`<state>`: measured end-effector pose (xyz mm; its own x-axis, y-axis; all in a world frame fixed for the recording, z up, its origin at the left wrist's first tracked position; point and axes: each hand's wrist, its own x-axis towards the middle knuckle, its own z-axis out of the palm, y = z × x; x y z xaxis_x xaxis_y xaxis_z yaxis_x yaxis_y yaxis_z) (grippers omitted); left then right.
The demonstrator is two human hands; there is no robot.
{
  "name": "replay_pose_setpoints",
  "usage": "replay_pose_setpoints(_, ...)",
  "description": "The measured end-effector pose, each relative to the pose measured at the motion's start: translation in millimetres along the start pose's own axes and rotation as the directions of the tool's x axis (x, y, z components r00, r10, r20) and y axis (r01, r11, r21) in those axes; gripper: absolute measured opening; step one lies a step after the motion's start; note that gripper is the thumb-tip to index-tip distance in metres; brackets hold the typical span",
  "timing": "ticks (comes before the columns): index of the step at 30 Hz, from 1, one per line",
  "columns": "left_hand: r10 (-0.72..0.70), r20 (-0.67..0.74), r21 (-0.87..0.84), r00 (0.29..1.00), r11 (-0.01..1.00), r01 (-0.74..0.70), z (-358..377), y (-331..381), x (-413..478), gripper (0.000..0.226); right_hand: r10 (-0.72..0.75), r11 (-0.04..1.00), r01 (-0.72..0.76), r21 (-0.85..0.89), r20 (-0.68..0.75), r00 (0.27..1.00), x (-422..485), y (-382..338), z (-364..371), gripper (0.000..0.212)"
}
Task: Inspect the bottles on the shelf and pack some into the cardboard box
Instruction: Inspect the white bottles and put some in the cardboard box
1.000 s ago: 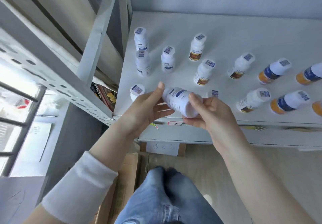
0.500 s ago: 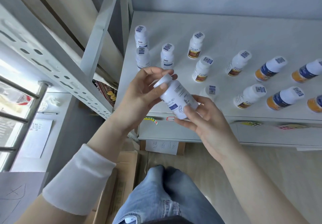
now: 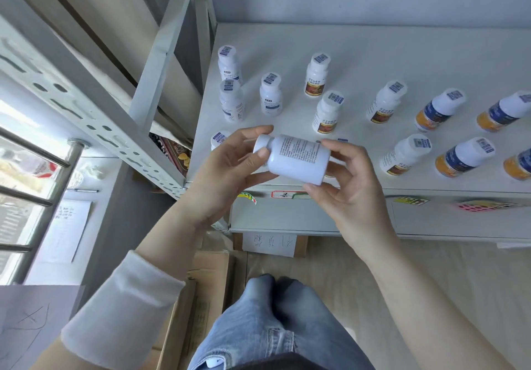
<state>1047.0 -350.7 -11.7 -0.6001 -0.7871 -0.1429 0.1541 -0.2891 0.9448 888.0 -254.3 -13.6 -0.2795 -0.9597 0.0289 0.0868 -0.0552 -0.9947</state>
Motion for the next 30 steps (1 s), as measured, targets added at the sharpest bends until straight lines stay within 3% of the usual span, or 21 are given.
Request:
replay_pose_setpoints(4, 0.015, 0.036, -0.027, 0.999, 1.0, -0.014, -3, 3, -1, 0.037, 0.184, 0.975, -0.183, 0.124, 0.004, 0.983, 1, -1, -2, 0.044)
replay_pose_setpoints(6, -0.033, 0.063, -0.012, 0.997, 0.999, 0.034, -2, 4, -2, 0.043, 0.152, 0.985, -0.151, 0.088, -0.005, 0.988, 1, -1, -4, 0.04)
replay_pose_setpoints(9, -0.071, 0.013, 0.015, 0.997, 0.997, 0.07, 1, 4, -2, 0.036, 0.028, 1.0, -0.028, 0.007, 0.0, 1.0, 1, 0, -3, 0.047)
replay_pose_setpoints(14, -0.009, 0.061, -0.019, 0.998, 1.0, 0.011, -1, 5, -1, 0.042, 0.161, 0.984, -0.159, 0.081, -0.013, 0.987, 2, 4, -8, 0.048)
replay_pose_setpoints(16, -0.033, 0.051, -0.008, 0.998, 0.999, 0.034, 0, 6, 0, 0.043, 0.136, 0.988, -0.134, 0.074, -0.019, 0.991, 3, 6, -9, 0.047)
replay_pose_setpoints(21, -0.074, -0.028, 0.052, 0.997, 0.996, 0.075, 2, 6, 7, 0.037, 0.093, 0.993, -0.096, -0.064, -0.044, 0.995, 5, 11, -9, 0.051)
replay_pose_setpoints(23, -0.05, -0.022, 0.162, 0.998, 0.985, 0.053, 2, 9, 12, 0.038, 0.061, 0.963, -0.072, -0.26, -0.048, 0.997, 8, 14, -12, 0.053)
replay_pose_setpoints(24, -0.02, -0.024, 0.268, 1.0, 0.963, 0.026, 3, 9, 17, 0.038, 0.001, 0.905, -0.021, -0.425, -0.047, 0.999, 10, 14, -15, 0.058)
replay_pose_setpoints(26, 0.062, -0.023, 0.548, 0.998, 0.835, -0.039, 5, 8, 29, 0.039, -0.166, 0.695, 0.133, -0.707, 0.022, 0.986, 18, 16, -22, 0.068)
replay_pose_setpoints(28, 0.141, 0.036, 0.766, 0.989, 0.632, -0.118, 10, 3, 42, 0.04, -0.216, 0.545, 0.192, -0.816, 0.084, 0.973, 25, 12, -28, 0.07)
replay_pose_setpoints(30, 0.186, 0.108, 0.857, 0.977, 0.481, -0.186, 12, -6, 55, 0.042, -0.219, 0.451, 0.182, -0.874, 0.089, 0.972, 32, 6, -31, 0.069)
